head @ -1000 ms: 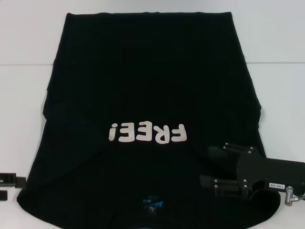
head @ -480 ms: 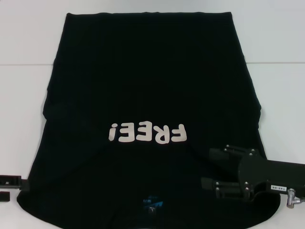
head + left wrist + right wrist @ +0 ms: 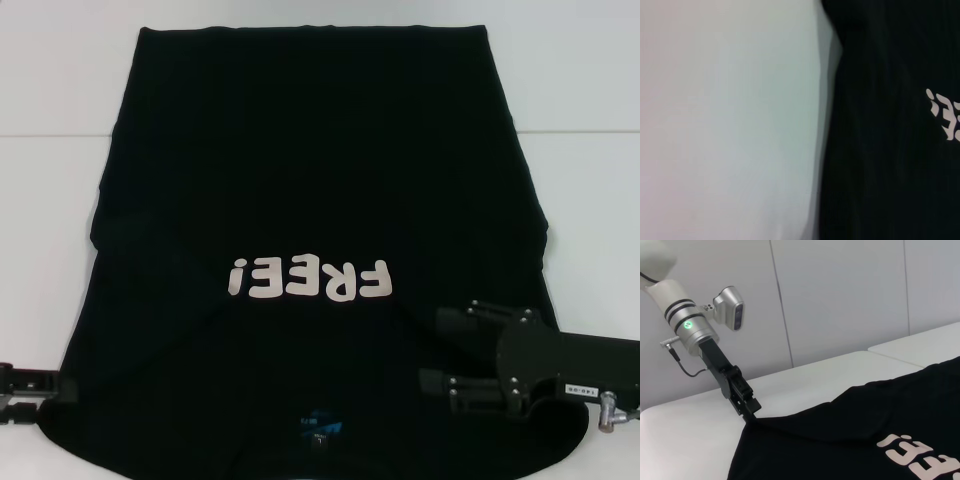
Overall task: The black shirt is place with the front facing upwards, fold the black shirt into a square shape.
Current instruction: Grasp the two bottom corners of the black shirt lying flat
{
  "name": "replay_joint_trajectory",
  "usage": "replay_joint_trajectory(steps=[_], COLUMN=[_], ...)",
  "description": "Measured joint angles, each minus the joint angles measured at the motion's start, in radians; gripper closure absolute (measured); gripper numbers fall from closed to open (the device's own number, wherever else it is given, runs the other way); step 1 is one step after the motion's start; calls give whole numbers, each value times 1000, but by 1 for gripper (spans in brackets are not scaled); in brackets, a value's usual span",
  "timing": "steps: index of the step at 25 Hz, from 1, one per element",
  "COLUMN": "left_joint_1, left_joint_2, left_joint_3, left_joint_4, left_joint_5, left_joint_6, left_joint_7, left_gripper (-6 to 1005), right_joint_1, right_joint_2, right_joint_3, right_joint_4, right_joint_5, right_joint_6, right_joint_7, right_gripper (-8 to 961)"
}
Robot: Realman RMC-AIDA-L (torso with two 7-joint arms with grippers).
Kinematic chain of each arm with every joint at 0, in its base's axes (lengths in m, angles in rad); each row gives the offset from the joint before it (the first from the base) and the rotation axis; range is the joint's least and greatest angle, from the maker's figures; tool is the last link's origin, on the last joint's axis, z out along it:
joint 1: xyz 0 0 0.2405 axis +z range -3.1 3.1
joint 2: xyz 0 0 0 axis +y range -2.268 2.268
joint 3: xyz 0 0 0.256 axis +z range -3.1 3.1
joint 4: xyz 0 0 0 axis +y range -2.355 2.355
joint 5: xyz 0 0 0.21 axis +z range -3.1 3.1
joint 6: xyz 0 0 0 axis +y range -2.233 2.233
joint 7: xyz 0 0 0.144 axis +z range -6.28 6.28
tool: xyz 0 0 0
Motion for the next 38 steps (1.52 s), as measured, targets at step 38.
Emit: replay_joint_trajectory(steps=[38], left_joint_1=[-31], left_joint_2=[-1], left_joint_3=[27], left_joint_4=[-26], left_joint_5=[43], left_joint_6=[-8], left_joint_7=[7], left_gripper=[201], right_joint_1=[18], right_joint_2=[0], right_joint_3=[9], right_joint_4=[-2], right_joint_5=[8], right_joint_6=[-5], right_joint_7=[6], right_gripper=[100])
